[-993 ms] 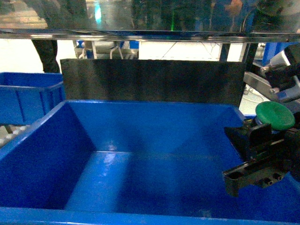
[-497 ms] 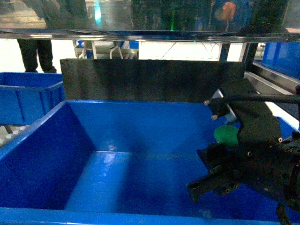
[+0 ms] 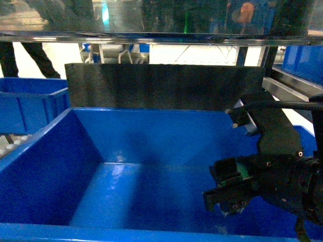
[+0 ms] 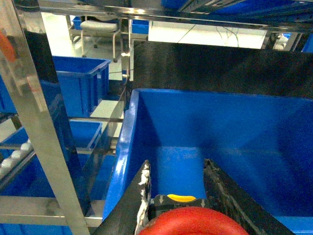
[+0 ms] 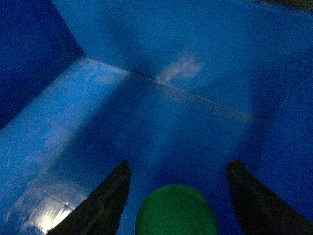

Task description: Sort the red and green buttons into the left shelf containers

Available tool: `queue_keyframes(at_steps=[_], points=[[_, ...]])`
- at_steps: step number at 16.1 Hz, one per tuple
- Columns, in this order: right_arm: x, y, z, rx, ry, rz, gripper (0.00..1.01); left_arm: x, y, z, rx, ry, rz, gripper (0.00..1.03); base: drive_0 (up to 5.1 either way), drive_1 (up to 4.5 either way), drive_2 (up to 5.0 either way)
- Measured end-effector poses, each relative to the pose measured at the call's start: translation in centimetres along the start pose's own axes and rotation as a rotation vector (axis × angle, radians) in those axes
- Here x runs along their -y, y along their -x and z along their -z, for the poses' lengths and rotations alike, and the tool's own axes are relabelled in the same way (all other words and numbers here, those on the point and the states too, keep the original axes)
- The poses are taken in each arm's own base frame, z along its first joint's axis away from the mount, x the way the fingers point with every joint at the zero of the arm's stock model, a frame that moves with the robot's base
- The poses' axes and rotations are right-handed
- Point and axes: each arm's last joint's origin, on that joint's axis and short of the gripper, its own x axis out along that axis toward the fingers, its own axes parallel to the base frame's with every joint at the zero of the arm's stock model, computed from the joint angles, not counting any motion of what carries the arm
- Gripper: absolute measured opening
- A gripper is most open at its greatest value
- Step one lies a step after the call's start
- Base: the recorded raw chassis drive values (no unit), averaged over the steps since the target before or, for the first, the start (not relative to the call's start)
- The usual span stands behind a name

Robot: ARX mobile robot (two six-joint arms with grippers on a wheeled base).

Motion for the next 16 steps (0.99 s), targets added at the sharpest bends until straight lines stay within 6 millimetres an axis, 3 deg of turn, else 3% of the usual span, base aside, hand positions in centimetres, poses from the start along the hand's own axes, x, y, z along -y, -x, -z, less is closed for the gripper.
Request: queue_keyframes(at_steps=[4, 11, 16], points=[[0.2, 1.1, 0.2, 0.073, -0.003, 0.021, 1.0, 0.0, 0.0, 0.0, 0.0, 0.0, 0.0, 0.28, 0.0, 0.0, 0.0], [-0.3, 7.6, 1.4, 0.226, 0.022, 0.089, 0.98, 0.0, 0.0, 0.0, 0.0, 0.0, 0.0, 0.28, 0.0, 0.0, 0.0], [-0.7, 13.5, 1.3, 0.363, 0.088, 0.146, 0.98, 0.0, 0.0, 0.0, 0.0, 0.0, 0.0, 0.28, 0.0, 0.0, 0.0]])
